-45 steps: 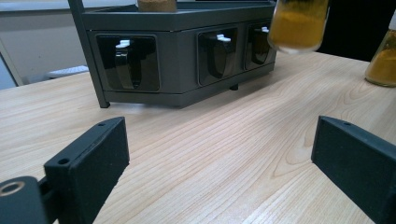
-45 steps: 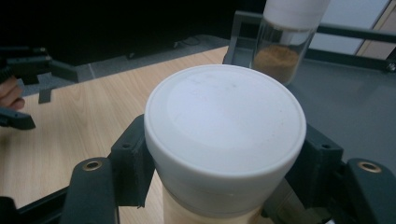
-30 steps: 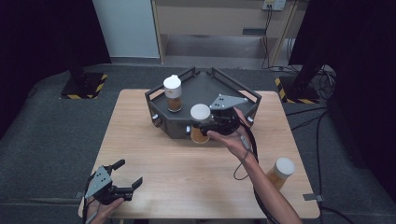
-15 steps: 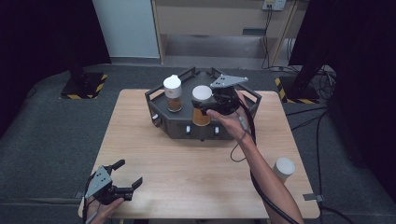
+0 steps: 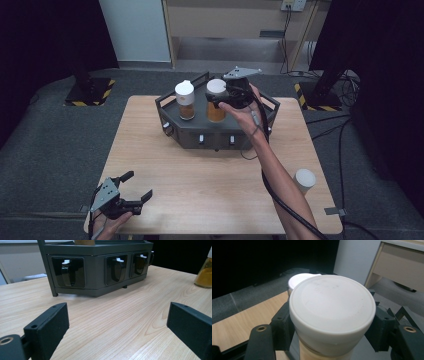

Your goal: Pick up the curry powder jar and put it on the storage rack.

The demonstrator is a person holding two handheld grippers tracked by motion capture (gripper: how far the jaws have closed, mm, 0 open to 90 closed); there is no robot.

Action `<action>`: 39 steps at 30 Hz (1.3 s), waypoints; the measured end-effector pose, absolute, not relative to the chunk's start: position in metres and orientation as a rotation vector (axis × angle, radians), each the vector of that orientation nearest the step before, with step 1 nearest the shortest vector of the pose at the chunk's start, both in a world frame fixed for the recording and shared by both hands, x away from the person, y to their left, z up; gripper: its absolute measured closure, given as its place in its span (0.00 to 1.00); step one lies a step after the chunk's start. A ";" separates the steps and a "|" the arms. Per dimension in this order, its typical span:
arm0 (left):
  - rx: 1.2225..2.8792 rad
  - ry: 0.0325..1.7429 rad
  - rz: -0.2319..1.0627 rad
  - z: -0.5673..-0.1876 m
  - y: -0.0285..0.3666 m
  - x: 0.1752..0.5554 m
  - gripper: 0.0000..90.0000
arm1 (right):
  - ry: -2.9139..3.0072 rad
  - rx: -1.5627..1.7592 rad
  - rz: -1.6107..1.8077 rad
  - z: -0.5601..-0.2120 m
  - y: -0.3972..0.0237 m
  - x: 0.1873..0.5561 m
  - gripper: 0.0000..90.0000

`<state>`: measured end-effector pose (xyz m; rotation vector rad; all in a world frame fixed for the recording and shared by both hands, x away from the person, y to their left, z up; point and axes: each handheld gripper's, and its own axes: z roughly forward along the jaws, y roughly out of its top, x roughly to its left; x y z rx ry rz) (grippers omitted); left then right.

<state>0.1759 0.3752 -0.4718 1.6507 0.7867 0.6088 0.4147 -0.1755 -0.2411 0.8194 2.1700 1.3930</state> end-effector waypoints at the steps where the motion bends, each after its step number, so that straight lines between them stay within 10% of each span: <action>1: 1.651 0.786 0.610 -0.472 0.375 0.176 0.03 | 2.169 0.832 1.386 -0.241 -0.174 0.417 0.38; 39: 1.654 0.791 0.603 -0.472 0.376 0.177 0.03 | 2.143 0.971 1.308 -0.281 -0.151 0.454 0.37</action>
